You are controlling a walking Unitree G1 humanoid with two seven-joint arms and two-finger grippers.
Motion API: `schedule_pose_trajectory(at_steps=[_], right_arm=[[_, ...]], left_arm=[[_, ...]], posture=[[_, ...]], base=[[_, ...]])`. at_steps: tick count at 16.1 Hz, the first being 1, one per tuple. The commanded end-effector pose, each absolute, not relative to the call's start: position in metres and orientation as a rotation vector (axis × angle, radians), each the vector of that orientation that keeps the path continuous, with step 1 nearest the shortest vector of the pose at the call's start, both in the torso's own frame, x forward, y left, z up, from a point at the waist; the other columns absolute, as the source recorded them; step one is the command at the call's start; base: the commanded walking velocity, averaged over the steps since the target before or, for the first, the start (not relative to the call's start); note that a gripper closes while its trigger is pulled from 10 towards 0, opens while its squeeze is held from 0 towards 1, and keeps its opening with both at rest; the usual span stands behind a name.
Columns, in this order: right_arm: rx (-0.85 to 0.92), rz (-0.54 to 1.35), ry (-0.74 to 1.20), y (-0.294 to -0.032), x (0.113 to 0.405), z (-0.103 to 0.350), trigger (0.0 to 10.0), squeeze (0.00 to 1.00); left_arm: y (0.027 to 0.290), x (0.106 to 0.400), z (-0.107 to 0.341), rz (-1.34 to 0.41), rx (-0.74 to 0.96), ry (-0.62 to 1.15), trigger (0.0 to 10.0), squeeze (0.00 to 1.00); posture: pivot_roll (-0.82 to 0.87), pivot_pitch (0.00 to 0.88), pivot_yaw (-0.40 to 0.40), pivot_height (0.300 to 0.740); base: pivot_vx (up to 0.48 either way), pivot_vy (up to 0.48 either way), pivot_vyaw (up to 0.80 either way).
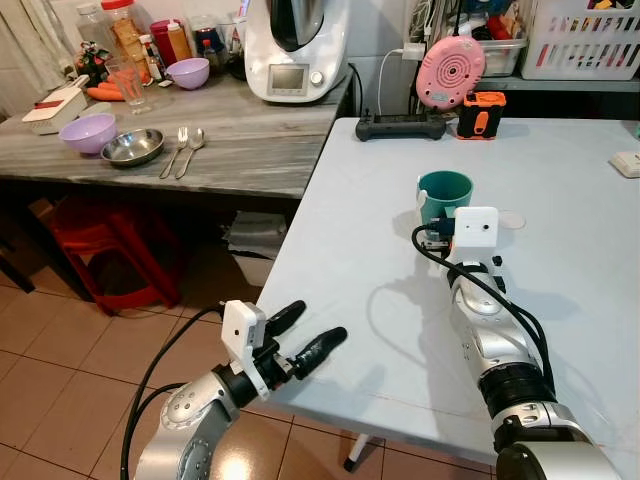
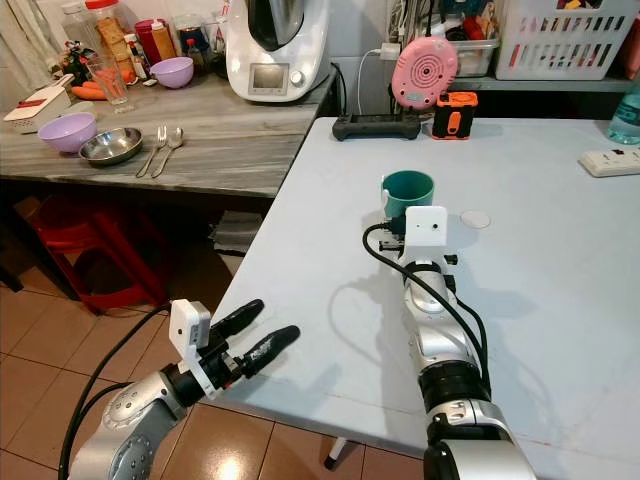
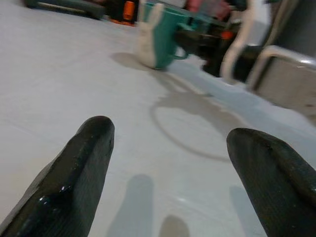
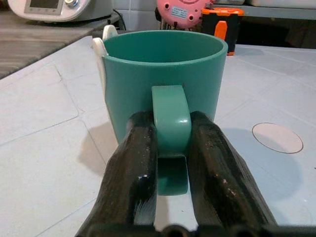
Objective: Setting the table
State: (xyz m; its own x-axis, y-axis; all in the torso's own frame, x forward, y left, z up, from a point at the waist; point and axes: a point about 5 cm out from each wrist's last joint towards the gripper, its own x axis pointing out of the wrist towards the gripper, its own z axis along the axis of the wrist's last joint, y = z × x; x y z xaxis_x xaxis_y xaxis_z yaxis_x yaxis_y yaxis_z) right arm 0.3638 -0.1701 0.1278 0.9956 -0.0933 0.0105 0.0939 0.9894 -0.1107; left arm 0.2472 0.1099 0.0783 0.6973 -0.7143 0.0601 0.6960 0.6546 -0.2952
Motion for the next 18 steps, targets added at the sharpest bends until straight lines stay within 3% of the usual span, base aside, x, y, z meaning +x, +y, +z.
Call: schedule_pose_trajectory(at_steps=[1, 5, 9, 10, 11, 12, 18], right_arm=[[-0.093, -0.091, -0.047, -0.168, 0.363, 0.133, 0.0, 0.0], [-0.05, -0.109, -0.092, -0.176, 0.34, 0.129, 0.0, 0.0], [-0.022, -0.095, -0.18, -0.189, 0.304, 0.134, 0.0, 0.0], [-0.02, -0.088, -0.185, -0.191, 0.298, 0.134, 1.3, 0.0], [-0.026, -0.091, -0.175, -0.194, 0.292, 0.133, 6.5, 0.0], [-0.028, -0.101, -0.148, -0.197, 0.283, 0.129, 10.0, 0.0], [0.0, -0.09, -0.111, -0.19, 0.275, 0.126, 10.0, 0.0]], left_arm=[[0.124, 0.255, 0.077, -0.697, -0.263, 0.058, 10.0, 0.0], [0.154, 0.275, 0.067, -0.38, -0.16, 0.122, 10.0, 0.0], [0.16, 0.277, 0.065, -0.318, -0.205, 0.109, 10.0, 0.0], [0.16, 0.277, 0.065, -0.32, -0.203, 0.108, 10.0, 0.0], [0.158, 0.278, 0.065, -0.325, -0.208, 0.106, 10.0, 0.0], [0.157, 0.28, 0.064, -0.325, -0.21, 0.106, 10.0, 0.0], [0.155, 0.285, 0.065, -0.331, -0.215, 0.096, 10.0, 0.0]], posture=[[-0.02, 0.0, 0.11, 0.74], [-0.01, 0.0, 0.103, 0.74], [-0.03, 0.0, 0.106, 0.74], [-0.03, 0.0, 0.106, 0.74], [-0.03, 0.0, 0.106, 0.74], [-0.05, 0.0, 0.115, 0.74], [-0.07, 0.0, 0.125, 0.74]], base=[[0.0, 0.0, 0.0], [0.0, 0.0, 0.0], [0.0, 0.0, 0.0], [0.0, 0.0, 0.0], [0.0, 0.0, 0.0], [0.0, 0.274, 0.0], [0.0, 0.394, 0.0]])
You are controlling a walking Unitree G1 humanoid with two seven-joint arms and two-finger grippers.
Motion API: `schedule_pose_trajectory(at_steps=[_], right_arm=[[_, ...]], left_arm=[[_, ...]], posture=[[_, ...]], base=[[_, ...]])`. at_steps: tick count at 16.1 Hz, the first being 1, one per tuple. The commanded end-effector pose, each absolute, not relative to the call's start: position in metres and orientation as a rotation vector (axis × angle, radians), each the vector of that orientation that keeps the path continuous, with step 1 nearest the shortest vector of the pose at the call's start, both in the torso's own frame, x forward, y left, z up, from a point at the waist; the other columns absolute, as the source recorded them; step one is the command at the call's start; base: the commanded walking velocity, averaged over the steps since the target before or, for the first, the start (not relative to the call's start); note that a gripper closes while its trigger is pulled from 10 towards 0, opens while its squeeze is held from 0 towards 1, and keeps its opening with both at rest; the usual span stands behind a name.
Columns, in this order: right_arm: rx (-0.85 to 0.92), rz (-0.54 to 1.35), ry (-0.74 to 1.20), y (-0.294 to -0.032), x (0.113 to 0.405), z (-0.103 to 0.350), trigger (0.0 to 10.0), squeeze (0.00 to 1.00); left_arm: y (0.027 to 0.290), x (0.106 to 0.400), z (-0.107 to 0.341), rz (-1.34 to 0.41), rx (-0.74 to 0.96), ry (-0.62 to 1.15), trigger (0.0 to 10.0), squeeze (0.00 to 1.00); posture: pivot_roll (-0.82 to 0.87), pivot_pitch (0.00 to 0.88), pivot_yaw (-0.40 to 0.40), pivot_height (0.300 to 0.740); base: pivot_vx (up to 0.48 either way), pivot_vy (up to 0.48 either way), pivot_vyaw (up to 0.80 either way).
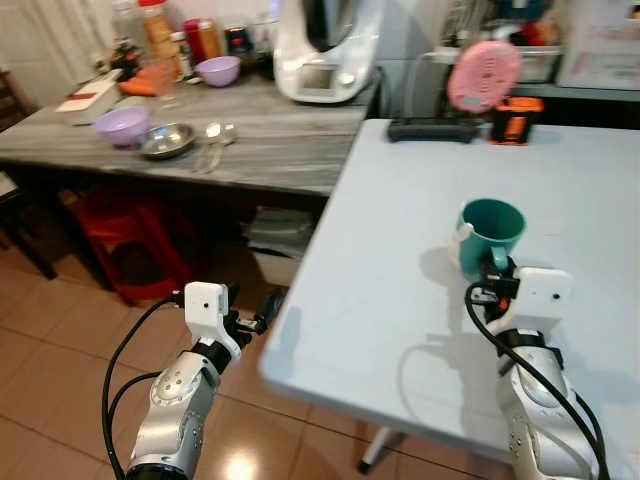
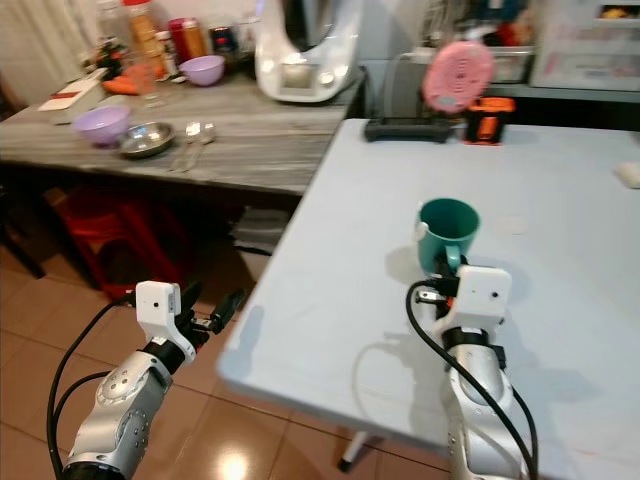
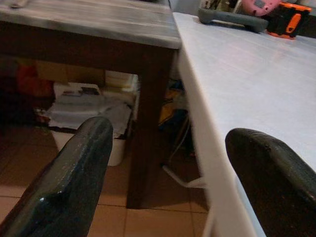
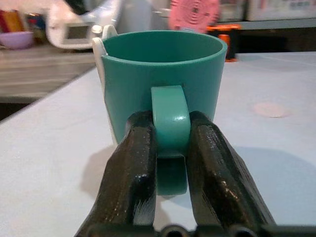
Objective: Setting the table
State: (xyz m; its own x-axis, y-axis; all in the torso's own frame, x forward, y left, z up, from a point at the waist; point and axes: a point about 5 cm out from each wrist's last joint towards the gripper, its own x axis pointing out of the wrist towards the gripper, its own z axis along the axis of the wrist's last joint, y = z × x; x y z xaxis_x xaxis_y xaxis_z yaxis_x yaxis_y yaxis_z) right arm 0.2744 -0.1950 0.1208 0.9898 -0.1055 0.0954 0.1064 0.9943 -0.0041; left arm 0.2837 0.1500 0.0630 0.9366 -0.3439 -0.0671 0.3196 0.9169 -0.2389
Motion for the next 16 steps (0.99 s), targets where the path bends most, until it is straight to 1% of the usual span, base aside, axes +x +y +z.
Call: schedule_pose_trajectory(at_steps=[1, 2, 15, 16], right_arm=[[-0.001, -0.088, -0.109, -0.1893, 0.2752, 0.1261, 10.0, 0.0], [-0.003, -0.083, -0.109, -0.1888, 0.2755, 0.1264, 10.0, 0.0], [0.014, -0.078, -0.103, -0.1828, 0.2799, 0.1292, 10.0, 0.0], [0.017, -0.078, -0.103, -0.1817, 0.2802, 0.129, 10.0, 0.0]], left_arm=[[0.1557, 0.2855, 0.0649, -0.331, -0.214, 0.096, 10.0, 0.0], [0.1559, 0.2854, 0.0648, -0.332, -0.214, 0.095, 10.0, 0.0], [0.1561, 0.2863, 0.0653, -0.323, -0.202, 0.083, 10.0, 0.0], [0.1561, 0.2869, 0.0657, -0.322, -0.201, 0.081, 10.0, 0.0]], posture=[[-0.06, 0.0, 0.124, 0.74], [-0.06, 0.0, 0.124, 0.74], [-0.05, 0.0, 0.128, 0.74], [-0.05, 0.0, 0.13, 0.74]], base=[[0.0, 0.465, 0.0], [0.0, 0.469, -0.43], [0.0, 0.48, 0.0], [0.0, 0.48, -0.43]])
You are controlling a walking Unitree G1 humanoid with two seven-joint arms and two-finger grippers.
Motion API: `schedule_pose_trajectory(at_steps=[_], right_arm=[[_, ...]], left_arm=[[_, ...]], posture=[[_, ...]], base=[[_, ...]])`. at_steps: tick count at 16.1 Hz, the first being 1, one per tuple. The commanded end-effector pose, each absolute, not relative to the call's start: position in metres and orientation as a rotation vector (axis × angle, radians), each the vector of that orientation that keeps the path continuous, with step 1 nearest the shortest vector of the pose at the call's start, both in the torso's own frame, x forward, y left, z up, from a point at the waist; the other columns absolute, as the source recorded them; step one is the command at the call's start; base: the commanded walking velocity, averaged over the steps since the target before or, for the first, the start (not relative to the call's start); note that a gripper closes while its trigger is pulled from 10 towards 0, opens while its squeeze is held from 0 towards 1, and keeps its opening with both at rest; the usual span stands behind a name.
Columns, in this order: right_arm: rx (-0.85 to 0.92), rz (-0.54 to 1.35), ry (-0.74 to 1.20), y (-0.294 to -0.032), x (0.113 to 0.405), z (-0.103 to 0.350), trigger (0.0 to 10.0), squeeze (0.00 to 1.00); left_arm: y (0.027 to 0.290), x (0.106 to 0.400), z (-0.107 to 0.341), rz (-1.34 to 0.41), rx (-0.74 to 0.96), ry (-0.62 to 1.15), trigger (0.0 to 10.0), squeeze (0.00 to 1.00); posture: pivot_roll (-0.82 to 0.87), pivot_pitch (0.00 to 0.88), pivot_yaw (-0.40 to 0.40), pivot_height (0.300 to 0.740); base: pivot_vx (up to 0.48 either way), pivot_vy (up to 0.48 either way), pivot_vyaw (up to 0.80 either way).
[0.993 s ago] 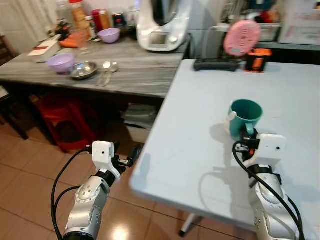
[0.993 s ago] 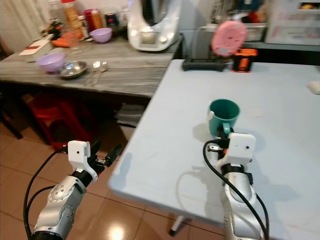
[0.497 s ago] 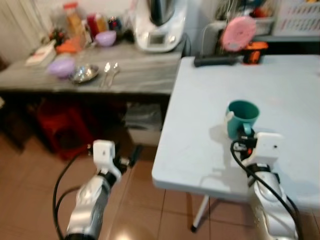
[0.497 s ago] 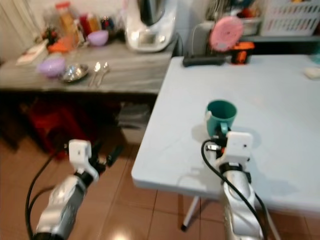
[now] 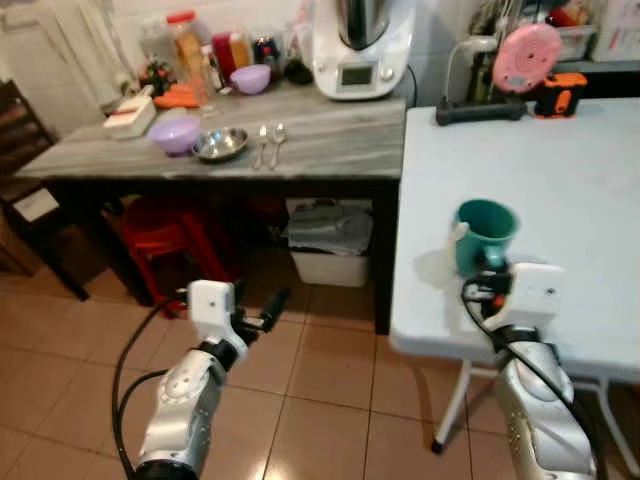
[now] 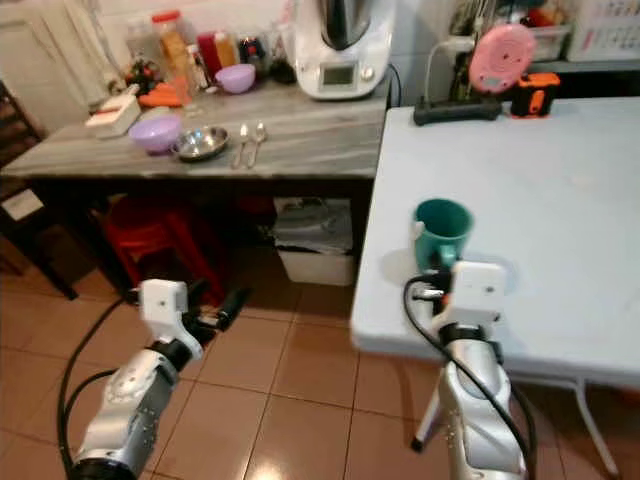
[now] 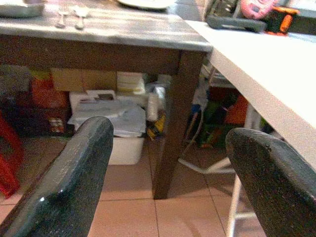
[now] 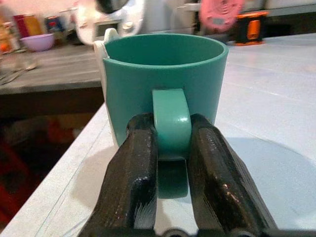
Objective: Setting the table
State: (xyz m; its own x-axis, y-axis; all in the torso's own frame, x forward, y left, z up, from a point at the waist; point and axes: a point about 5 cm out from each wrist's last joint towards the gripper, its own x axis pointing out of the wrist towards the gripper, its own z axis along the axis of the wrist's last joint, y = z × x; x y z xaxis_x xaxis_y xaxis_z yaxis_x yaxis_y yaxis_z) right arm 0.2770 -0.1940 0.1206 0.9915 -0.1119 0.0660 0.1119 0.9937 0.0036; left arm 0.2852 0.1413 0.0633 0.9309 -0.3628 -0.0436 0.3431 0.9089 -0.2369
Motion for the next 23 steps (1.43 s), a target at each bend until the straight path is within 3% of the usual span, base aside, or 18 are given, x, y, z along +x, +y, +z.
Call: schedule_pose_trajectory(at_steps=[1, 14, 23], right_arm=[[0.02, -0.077, -0.103, -0.18, 0.281, 0.129, 10.0, 0.0], [0.022, -0.062, -0.121, -0.176, 0.286, 0.131, 10.0, 0.0], [0.009, -0.046, -0.133, -0.173, 0.287, 0.133, 10.0, 0.0]], left_arm=[[0.155, 0.287, 0.066, -0.322, -0.201, 0.079, 10.0, 0.0], [0.152, 0.292, 0.066, -0.302, -0.193, 0.065, 10.0, 0.0], [0.163, 0.295, 0.068, -0.243, -0.142, 0.046, 10.0, 0.0]], posture=[[-0.05, 0.0, 0.131, 0.74], [-0.05, 0.0, 0.131, 0.74], [-0.05, 0.0, 0.128, 0.74]], base=[[0.0, 0.48, -0.46], [0.0, 0.48, -0.03], [0.0, 0.0, 0.0]])
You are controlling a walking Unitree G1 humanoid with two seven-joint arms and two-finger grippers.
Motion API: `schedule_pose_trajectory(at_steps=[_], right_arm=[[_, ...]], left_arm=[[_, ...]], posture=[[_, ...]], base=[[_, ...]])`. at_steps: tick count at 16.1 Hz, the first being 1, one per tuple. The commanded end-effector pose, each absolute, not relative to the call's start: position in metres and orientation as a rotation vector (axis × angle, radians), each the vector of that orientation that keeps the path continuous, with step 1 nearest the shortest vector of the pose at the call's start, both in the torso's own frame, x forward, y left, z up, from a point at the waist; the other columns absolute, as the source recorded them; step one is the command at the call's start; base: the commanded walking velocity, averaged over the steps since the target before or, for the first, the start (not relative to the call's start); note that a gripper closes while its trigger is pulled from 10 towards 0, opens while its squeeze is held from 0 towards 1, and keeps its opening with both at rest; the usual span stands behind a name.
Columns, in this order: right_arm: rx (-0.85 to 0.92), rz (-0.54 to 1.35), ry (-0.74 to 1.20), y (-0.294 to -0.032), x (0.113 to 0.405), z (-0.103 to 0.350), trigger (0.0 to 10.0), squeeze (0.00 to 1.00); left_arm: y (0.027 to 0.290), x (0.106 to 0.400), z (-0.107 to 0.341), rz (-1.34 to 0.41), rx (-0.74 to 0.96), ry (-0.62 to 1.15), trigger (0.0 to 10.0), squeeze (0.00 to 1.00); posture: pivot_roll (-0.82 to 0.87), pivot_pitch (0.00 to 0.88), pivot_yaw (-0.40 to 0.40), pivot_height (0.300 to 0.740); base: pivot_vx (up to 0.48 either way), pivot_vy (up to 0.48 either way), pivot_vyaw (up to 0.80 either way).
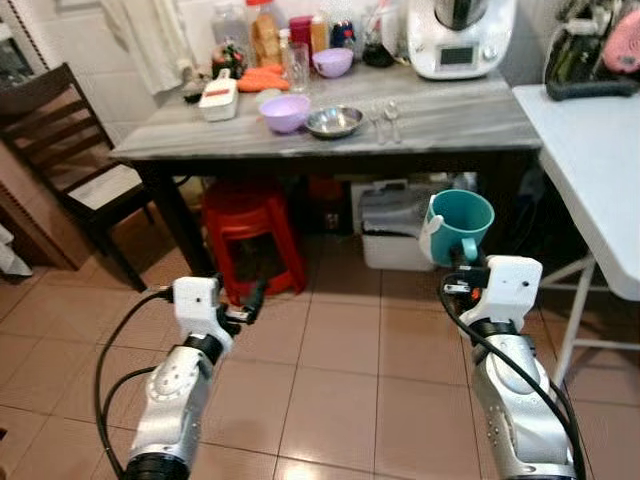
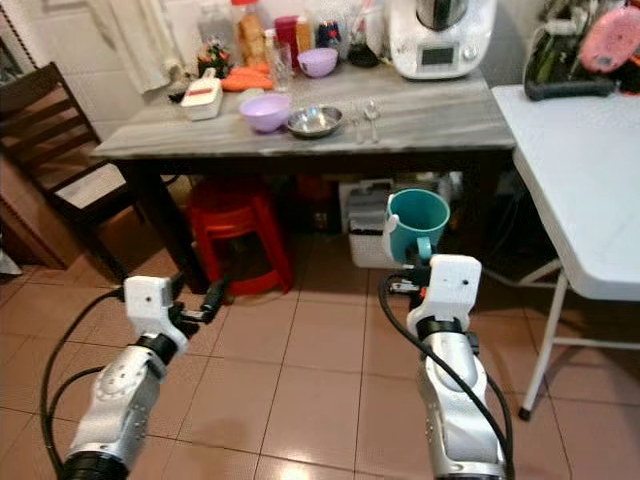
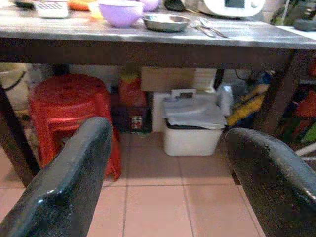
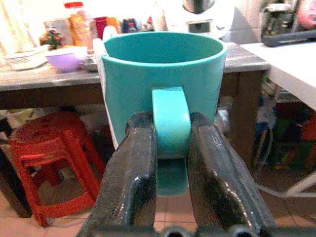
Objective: Setting the table
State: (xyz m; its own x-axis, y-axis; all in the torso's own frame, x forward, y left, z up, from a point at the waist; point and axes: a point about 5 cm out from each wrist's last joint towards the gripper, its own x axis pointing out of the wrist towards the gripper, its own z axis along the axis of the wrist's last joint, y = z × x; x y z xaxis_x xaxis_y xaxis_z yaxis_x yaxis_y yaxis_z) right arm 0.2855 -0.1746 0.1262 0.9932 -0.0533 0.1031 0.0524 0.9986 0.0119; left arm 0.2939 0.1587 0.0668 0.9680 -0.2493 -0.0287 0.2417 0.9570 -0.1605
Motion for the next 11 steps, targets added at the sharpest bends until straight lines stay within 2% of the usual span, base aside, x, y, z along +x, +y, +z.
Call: schedule_pose_trajectory(at_steps=[1, 11], right_arm=[[0.009, -0.046, -0.133, -0.1731, 0.287, 0.1328, 10.0, 0.0], [0.003, -0.042, -0.136, -0.1728, 0.2872, 0.1331, 10.0, 0.0]], left_arm=[[0.1632, 0.2949, 0.0682, -0.243, -0.142, 0.046, 10.0, 0.0], [0.1649, 0.2955, 0.0681, -0.231, -0.135, 0.043, 10.0, 0.0]], posture=[[-0.05, 0.0, 0.128, 0.74], [-0.05, 0.0, 0.128, 0.74]], base=[[0.0, 0.0, 0.0], [0.0, 0.0, 0.0]])
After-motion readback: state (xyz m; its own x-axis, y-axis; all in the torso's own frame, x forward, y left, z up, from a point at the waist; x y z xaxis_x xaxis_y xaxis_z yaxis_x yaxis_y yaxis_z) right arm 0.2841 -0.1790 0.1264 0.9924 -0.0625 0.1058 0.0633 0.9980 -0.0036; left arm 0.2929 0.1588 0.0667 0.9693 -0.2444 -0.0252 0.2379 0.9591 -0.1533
